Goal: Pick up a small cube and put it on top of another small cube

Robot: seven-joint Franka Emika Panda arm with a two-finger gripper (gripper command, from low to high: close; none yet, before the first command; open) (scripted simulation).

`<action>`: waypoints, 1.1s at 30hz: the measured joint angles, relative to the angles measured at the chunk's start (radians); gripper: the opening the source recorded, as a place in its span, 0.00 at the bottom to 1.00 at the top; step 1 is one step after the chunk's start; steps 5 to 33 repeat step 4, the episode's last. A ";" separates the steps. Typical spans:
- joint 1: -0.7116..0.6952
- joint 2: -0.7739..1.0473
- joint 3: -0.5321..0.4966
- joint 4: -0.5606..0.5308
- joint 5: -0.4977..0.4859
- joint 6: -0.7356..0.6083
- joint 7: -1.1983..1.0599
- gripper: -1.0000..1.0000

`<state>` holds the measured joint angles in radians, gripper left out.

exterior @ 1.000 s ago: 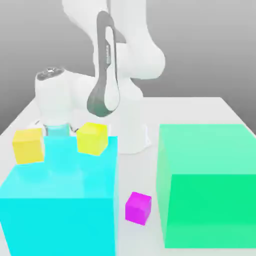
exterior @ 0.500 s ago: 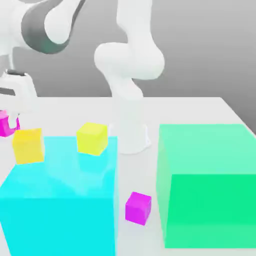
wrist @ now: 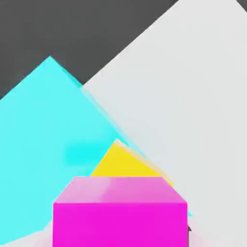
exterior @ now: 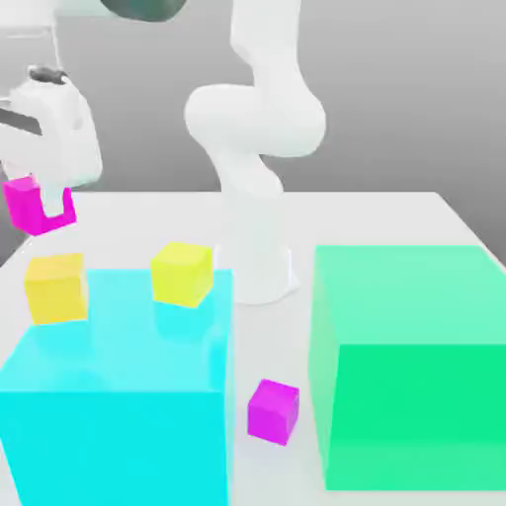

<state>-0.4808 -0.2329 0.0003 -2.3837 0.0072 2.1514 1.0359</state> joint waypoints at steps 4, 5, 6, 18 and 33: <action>0.000 0.000 0.000 0.000 0.000 0.000 0.000 1.00; 0.000 0.000 0.000 0.000 0.000 0.000 0.000 1.00; 0.000 0.000 0.000 0.000 0.000 0.000 0.000 1.00; 0.000 0.000 0.000 0.000 0.000 0.000 0.000 1.00; 0.000 0.000 0.000 0.000 0.000 0.000 0.000 1.00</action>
